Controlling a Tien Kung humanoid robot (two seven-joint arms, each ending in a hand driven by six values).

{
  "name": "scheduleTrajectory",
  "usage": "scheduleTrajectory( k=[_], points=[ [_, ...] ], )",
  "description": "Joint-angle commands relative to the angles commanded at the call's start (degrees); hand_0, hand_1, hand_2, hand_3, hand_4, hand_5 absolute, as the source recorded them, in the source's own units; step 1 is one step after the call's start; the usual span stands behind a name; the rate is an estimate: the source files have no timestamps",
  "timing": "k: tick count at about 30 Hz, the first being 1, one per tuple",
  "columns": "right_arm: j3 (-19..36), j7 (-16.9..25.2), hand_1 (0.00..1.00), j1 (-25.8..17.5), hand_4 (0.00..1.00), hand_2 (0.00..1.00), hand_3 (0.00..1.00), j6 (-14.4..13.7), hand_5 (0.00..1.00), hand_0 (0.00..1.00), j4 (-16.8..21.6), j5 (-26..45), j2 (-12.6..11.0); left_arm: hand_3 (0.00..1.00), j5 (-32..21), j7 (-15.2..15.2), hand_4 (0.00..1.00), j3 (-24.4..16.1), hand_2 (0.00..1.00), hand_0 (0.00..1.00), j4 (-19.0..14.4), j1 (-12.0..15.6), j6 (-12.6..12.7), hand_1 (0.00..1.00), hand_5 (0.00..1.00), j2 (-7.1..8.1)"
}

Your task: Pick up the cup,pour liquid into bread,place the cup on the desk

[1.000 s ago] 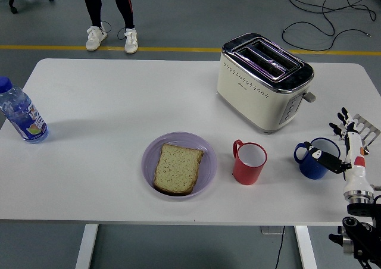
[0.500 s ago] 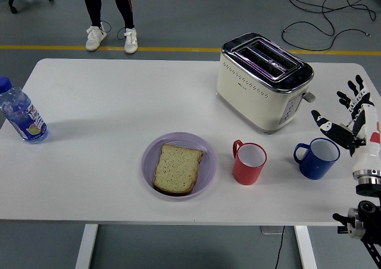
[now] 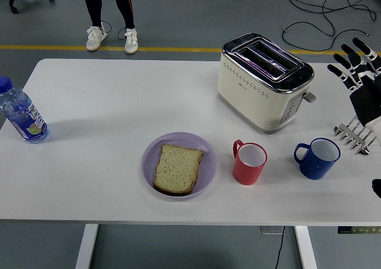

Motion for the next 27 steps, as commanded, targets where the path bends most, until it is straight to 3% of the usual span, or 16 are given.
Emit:
scheduleTrajectory(
  k=[10, 20, 27],
  points=[
    [2.5, -3.9, 0.674, 0.2, 0.687, 0.705, 0.672, 2.1, 0.29, 0.715, -3.9, 22.7, -0.6, 0.591, 0.3, -0.1, 0.31, -0.6, 0.707, 0.659, 0.0, -0.1, 0.1, 0.692, 0.872, 0.0],
    [2.9, -2.8, 0.676, 0.4, 0.685, 0.702, 0.659, 3.7, 0.3, 0.719, -8.1, 21.0, 0.0, 0.591, 0.2, -0.2, 0.31, -0.5, 0.708, 0.658, 0.0, -0.4, 0.1, 0.693, 0.871, 0.0],
    [3.2, -1.2, 0.676, 0.7, 0.684, 0.699, 0.653, 4.0, 0.298, 0.715, -14.2, 19.7, 0.8, 0.591, 0.1, -0.1, 0.31, -0.6, 0.708, 0.659, 0.0, -0.5, 0.0, 0.693, 0.871, 0.0]
  ],
)
